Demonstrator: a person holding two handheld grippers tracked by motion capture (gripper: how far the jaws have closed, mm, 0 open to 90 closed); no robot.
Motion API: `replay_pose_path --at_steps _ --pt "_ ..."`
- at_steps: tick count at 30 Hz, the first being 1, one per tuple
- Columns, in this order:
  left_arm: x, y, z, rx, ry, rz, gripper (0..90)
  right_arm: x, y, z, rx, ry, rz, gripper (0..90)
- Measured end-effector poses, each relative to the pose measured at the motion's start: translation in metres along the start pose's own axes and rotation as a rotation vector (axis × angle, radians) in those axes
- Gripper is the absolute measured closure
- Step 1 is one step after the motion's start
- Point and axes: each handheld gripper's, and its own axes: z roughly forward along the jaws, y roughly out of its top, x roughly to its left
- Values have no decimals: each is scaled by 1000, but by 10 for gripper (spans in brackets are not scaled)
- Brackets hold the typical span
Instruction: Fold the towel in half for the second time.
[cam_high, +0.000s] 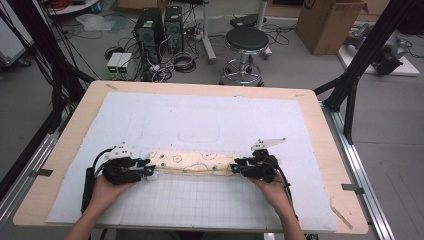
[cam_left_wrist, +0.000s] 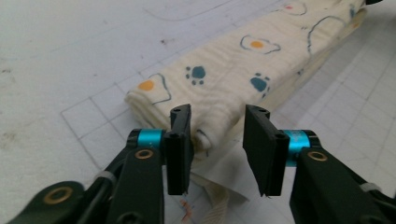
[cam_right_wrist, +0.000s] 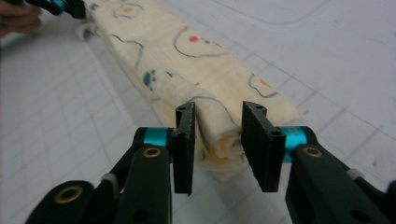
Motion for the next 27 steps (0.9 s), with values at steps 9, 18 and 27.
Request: replay_pose_path --at_steps 9,18,27 --pt "-9 26 -5 -57 -15 25 519 11 22 -10 -72 8 -21 538" --pt "-25 40 22 -29 -45 30 726 27 43 14 -40 36 -46 682" --pt "-38 44 50 0 -53 37 858 40 53 49 5 79 -56 837"
